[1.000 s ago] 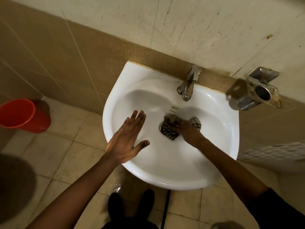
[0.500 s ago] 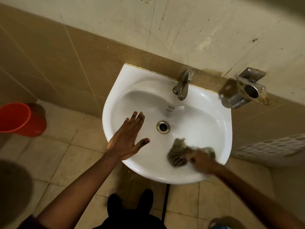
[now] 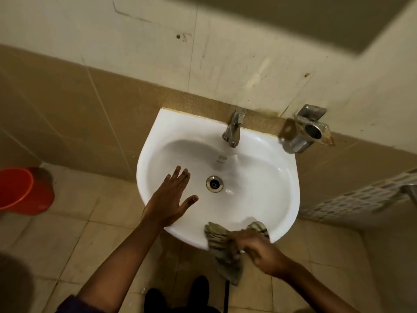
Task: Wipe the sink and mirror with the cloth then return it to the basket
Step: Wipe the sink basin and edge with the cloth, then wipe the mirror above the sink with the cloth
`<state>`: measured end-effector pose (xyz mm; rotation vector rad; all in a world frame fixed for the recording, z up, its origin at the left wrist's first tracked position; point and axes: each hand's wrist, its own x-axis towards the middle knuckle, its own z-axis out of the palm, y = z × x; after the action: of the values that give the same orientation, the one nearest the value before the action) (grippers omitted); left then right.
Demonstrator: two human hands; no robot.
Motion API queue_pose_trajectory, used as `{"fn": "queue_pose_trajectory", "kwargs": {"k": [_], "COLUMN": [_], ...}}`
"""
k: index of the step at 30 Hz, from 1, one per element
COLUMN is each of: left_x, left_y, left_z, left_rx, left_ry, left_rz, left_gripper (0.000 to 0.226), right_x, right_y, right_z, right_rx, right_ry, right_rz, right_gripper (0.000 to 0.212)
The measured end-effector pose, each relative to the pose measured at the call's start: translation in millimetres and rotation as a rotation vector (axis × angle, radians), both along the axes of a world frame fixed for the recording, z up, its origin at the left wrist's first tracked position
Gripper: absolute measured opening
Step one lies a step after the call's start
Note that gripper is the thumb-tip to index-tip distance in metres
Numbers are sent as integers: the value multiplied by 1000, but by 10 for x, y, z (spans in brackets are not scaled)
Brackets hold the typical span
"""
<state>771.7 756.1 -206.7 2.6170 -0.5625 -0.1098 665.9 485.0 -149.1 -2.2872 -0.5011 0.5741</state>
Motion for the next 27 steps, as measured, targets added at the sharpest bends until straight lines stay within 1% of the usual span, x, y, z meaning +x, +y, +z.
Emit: {"fn": "queue_pose_trajectory", "kwargs": {"k": [1,2,4,6,8,9,10,11,12,13,15,16,17,18,19,21,23,24,25,26,27], "left_x": [-6,-1,-3,-13,-4,16,47,89,142,186,286,340,399,452,493,556,626,666,692,726,769], "left_y": [-6,-11,-21,-15,-55,-127,-231,-351,-479,-599,-806,-889,-947,-999,-1031,-1049,-1050,-1058,-1080,-1109,-1143], "left_z": [2,8,-3,8,17,45,109,227,387,533,831,985,1111,1259,1405,1698,2016,2228,2455,2707,2987], "left_rx": [-4,-3,-7,-27,-30,-53,-92,-157,-274,-439,-675,-775,-890,-990,-1076,-1170,-1160,-1122,-1080,-1025,-965], "left_ry": [-1,-6,-12,-14,48,122,236,404,597,771,1009,1074,1101,1088,1031,808,560,447,341,232,121], "left_rz": [2,3,13,24,35,67,120,188,238,241,118,57,31,51,70,54,8,-40,-100,-162,-223], "left_gripper": [89,89,91,96,102,101,95,84,76,73,77,76,73,67,59,33,11,11,14,14,12], "right_x": [-9,20,141,265,402,471,533,594,653,713,794,825,856,871,878,882,911,931,941,973,1029], "right_y": [-205,-397,-745,-983,-1041,-1002,-915,-783,-623,-461,-180,-57,38,110,153,179,173,181,200,232,286], "right_z": [62,140,265,363,405,416,435,458,495,530,661,741,811,885,969,1120,1264,1365,1474,1591,1734], "right_rx": [-48,-90,-174,-296,-364,-346,-302,-248,-197,-149,-76,-66,-76,-95,-111,-122,-138,-139,-135,-117,-77], "right_ry": [-55,-74,-122,-155,-185,-204,-253,-312,-362,-392,-466,-511,-559,-623,-692,-806,-874,-903,-950,-1047,-1158], "right_rz": [8,-9,-24,-69,-163,-226,-294,-359,-409,-448,-464,-450,-423,-396,-384,-380,-363,-373,-399,-443,-506], "right_gripper": [42,36,31,21,21,20,19,22,22,20,29,28,25,23,24,35,56,68,76,75,69]}}
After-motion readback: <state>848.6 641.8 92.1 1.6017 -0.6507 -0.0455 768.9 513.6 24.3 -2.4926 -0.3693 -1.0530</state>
